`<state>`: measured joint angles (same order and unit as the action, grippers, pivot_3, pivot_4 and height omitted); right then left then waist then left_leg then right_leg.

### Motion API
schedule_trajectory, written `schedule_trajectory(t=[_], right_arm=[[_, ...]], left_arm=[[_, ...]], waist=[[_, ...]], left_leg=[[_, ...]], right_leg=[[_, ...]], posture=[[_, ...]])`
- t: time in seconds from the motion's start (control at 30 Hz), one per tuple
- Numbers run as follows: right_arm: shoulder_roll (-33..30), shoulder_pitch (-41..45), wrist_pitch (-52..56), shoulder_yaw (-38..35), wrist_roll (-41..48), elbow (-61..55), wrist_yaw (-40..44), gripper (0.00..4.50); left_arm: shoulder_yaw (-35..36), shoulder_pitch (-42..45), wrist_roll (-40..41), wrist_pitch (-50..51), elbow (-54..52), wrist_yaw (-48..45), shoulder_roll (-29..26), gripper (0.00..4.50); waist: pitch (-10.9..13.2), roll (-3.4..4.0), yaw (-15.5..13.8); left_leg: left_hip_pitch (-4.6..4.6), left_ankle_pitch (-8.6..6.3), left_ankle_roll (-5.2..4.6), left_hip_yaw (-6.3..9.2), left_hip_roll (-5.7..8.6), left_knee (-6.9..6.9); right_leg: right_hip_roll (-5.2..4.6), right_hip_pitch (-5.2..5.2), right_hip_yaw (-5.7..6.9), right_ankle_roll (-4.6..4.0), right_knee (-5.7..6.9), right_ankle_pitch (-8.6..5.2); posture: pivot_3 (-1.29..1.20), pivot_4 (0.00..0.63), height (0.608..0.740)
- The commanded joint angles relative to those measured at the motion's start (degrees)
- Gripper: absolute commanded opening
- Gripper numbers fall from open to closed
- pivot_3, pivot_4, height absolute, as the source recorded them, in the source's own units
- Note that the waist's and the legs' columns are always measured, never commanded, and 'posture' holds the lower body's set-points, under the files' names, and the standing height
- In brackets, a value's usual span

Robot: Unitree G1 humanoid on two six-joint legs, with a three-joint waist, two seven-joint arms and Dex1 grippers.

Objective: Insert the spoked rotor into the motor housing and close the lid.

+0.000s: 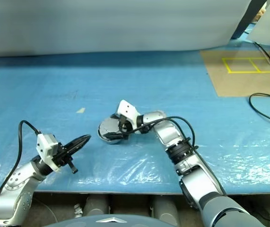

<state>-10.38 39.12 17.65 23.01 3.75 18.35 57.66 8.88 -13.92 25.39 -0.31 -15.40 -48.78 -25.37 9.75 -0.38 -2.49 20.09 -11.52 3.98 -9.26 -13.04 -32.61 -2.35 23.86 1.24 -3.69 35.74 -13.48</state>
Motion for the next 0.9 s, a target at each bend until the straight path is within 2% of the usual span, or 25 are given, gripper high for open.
schedule_trajectory(t=[0.03, 0.1, 0.2, 0.63, 0.9], right_arm=[[0.53, 0.69, -0.82, 0.55, -0.99, -0.35, -0.71, 4.31], [0.80, 0.49, -0.92, 0.68, -1.16, -0.18, -0.76, 3.90], [1.17, 0.10, -1.05, 0.73, -1.34, -0.32, -0.83, 2.99], [2.98, 0.47, 1.66, 3.13, -4.38, -3.47, -3.62, 2.99], [4.95, 1.68, 9.50, 2.40, -4.55, -2.98, -6.61, 2.99]], left_arm=[[0.12, 0.30, -0.05, -2.08, 0.39, -0.23, 0.18, 0.00], [0.09, 0.53, -0.06, -2.50, 0.87, -0.29, 0.19, 0.00], [0.68, 0.56, -0.13, -3.45, 1.50, 0.33, 0.52, 0.00], [1.92, -0.83, -0.07, -4.20, 2.17, 1.56, 0.46, 0.00], [1.38, -1.20, -0.27, -5.32, 3.69, 1.53, 0.71, 0.00]], waist=[[0.00, 0.00, 0.00], [0.00, 0.00, 0.00], [0.00, 0.00, 0.02], [0.00, 0.00, 0.35], [-0.01, -0.01, 0.34]], left_leg=[[-0.01, 0.00, 0.00, 0.00, 0.00, 0.00], [-0.01, 0.00, 0.00, -0.01, 0.00, 0.00], [-0.01, 0.00, 0.00, -0.01, 0.00, -0.01], [-0.09, 0.00, 0.00, -0.04, -0.08, -0.02], [-0.29, -0.01, 0.00, -0.06, -0.08, -0.02]], right_leg=[[0.00, 0.00, 0.00, 0.00, 0.00, 0.00], [0.00, 0.00, -0.01, 0.00, 0.00, 0.00], [0.00, 0.00, -0.01, 0.00, 0.02, 0.00], [0.05, 0.00, -0.01, 0.00, 0.08, 0.00], [0.04, -0.15, -0.03, -0.03, 0.12, 0.02]], posture=[[0.00, 0.150, 0.740], [0.00, 0.150, 0.740], [0.00, 0.150, 0.740], [0.00, 0.150, 0.740], [0.00, 0.150, 0.740]])
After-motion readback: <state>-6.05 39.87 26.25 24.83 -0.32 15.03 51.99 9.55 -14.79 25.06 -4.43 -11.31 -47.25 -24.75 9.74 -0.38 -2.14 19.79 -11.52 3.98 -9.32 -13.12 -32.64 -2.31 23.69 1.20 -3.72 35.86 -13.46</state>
